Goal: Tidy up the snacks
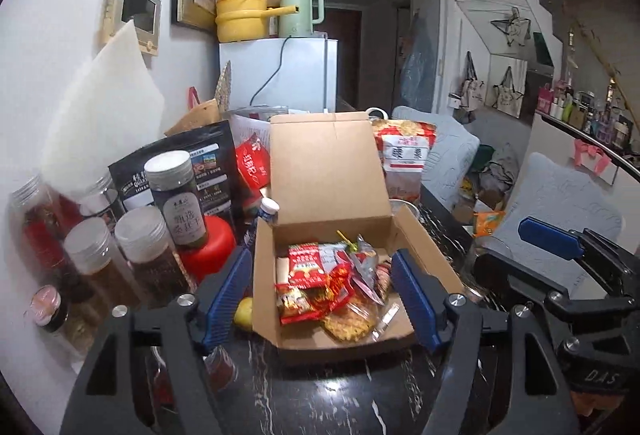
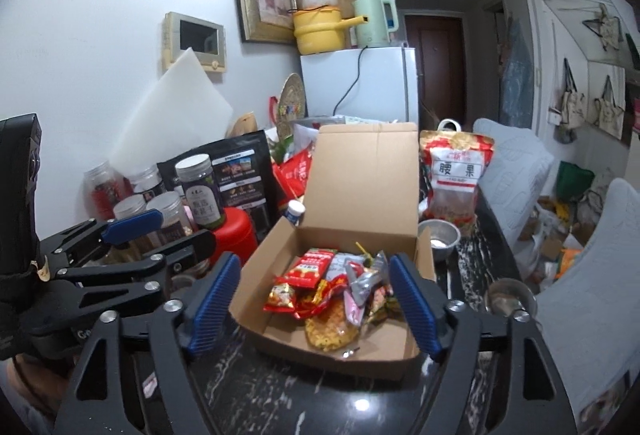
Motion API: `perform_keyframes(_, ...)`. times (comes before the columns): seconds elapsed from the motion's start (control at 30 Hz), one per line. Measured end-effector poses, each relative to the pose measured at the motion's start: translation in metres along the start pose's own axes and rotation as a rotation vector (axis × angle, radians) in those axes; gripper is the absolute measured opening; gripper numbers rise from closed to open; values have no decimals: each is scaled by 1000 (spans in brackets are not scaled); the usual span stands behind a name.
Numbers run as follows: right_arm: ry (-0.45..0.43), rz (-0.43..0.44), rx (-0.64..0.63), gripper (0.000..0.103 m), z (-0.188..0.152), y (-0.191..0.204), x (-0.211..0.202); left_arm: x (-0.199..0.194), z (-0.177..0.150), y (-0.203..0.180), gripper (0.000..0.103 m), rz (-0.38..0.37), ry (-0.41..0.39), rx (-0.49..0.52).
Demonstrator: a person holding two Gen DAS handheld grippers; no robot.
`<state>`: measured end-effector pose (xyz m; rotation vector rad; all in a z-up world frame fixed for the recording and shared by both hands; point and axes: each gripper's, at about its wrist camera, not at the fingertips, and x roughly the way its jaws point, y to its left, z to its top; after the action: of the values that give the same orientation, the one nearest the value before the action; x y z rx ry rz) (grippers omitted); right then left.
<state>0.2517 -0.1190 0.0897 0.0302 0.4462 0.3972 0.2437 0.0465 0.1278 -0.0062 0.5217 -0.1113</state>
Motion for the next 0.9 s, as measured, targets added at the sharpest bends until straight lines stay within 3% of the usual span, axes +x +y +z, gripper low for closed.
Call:
perform_keyframes(0.13,-16,-10,-1,86,-13,5,-17,-15,-12,-2,72,-2,-9,9)
perform_keyframes(0.4,-6,-56,-12,86,-40,10,-32,-25,-38,-7,72,-18,19,21)
perform_keyframes(0.9,91,-77,62,86,-98,4,-26,-18,-87,-6,72,-49,114,3)
